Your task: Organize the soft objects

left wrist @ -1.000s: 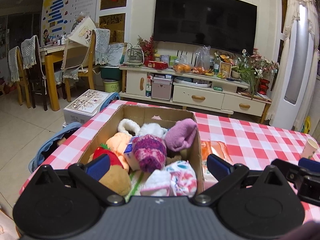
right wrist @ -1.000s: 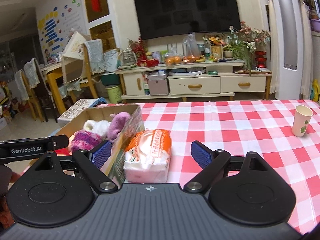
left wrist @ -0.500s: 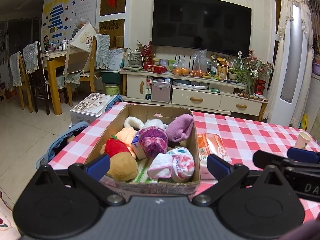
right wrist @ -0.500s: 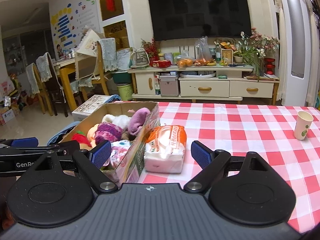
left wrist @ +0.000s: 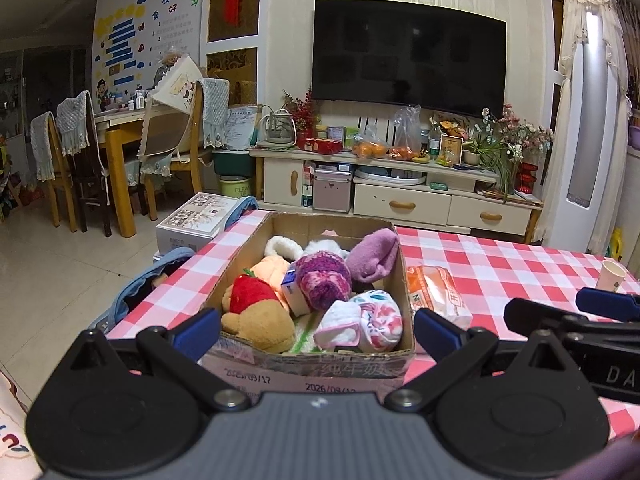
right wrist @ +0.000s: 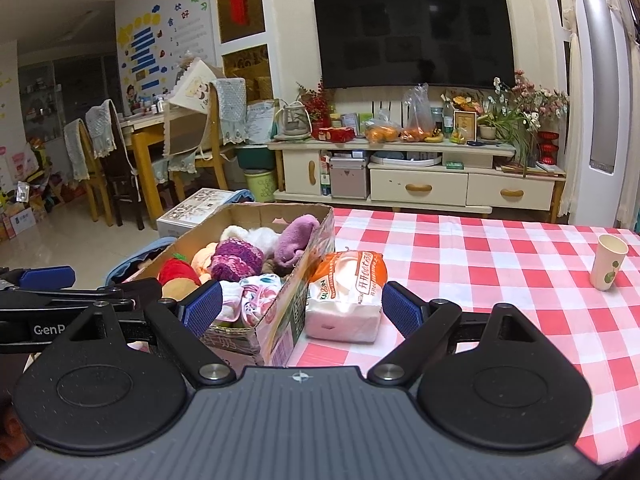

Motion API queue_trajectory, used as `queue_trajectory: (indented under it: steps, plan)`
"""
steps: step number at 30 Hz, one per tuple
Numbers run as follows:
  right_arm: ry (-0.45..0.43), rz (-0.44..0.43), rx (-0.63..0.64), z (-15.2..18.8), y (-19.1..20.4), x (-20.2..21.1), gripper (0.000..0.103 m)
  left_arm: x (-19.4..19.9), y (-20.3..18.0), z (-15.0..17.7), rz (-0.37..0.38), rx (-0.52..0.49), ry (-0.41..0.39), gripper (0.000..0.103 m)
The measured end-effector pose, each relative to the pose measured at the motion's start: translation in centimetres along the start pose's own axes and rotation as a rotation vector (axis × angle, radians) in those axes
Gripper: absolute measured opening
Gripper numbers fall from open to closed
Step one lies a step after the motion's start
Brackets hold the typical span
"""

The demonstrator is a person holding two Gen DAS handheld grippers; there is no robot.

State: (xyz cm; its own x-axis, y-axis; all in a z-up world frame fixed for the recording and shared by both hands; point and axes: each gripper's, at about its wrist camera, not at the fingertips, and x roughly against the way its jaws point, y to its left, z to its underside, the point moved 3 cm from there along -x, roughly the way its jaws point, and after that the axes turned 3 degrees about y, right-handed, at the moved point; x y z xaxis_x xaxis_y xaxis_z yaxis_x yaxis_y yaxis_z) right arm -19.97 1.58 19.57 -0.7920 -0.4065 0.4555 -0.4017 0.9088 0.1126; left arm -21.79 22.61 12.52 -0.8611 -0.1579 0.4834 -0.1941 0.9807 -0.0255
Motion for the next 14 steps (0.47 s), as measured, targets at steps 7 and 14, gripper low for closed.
queue_trajectory:
  steps: [7,14]
  plan:
    - [0.002,-0.001,-0.006,0.2,-0.4,-0.5,0.103,-0.5,-0.2,0.3,0.007,0.013,0.017,0.102]
    - [0.011,-0.007,-0.039,0.9,-1.7,-1.2,0.103,-2.0,-1.8,0.8,0.012,-0.008,0.052,0.102]
